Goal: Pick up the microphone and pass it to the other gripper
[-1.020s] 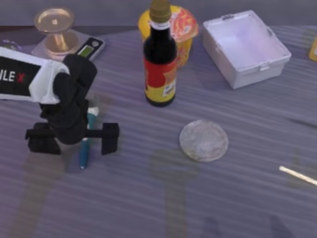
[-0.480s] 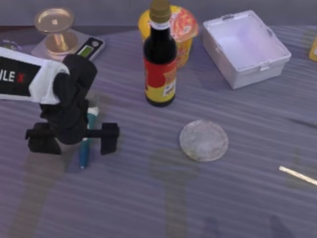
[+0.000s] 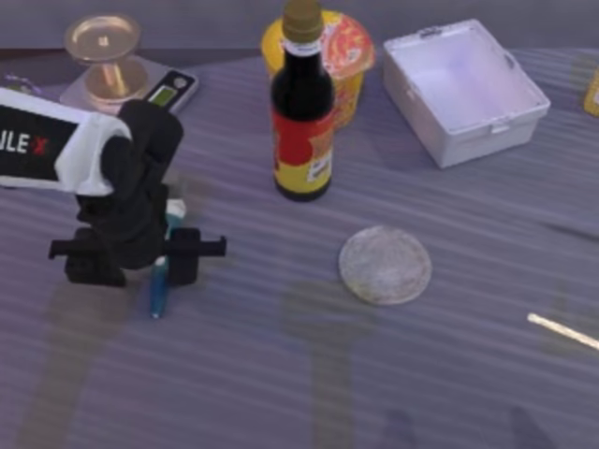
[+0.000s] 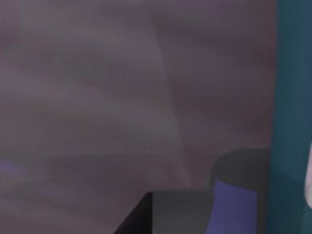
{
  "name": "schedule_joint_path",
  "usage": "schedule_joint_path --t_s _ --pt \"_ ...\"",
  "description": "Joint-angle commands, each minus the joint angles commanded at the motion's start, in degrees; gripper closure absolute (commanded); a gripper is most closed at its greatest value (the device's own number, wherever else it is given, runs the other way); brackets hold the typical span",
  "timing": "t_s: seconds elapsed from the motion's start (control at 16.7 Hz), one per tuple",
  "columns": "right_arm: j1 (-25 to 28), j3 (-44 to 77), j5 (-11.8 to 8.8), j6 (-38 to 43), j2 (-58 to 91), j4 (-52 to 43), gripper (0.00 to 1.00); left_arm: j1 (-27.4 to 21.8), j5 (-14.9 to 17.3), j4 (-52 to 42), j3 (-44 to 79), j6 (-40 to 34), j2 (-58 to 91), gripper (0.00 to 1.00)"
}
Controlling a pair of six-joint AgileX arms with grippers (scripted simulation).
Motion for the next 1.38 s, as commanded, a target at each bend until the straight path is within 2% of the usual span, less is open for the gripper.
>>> schedule_joint_path --t_s 0.42,0.54,0.72,1.02,1.38 --pt "0.00 0.00 0.00 0.00 0.00 0.00 0.00 0.00 0.00 0.00 0.00 0.00 0.00 1.00" --pt "0.00 0.00 0.00 0.00 0.00 0.00 0.00 -0.08 -0.95 -1.85 1.31 0.70 -3.80 1.00" --pt "0.00 0.00 0.00 0.00 0.00 0.00 0.00 -0.08 0.62 1.85 0.61 1.57 -4.42 1.00" --pt "0.00 0.00 0.00 0.00 0.00 0.00 0.00 0.41 7.38 18.59 -3.23 4.99 -7.46 1.00" --pt "0.00 0.00 0.00 0.00 0.00 0.00 0.00 1.51 18.93 48.58 -11.91 10.83 -14.09 1.00"
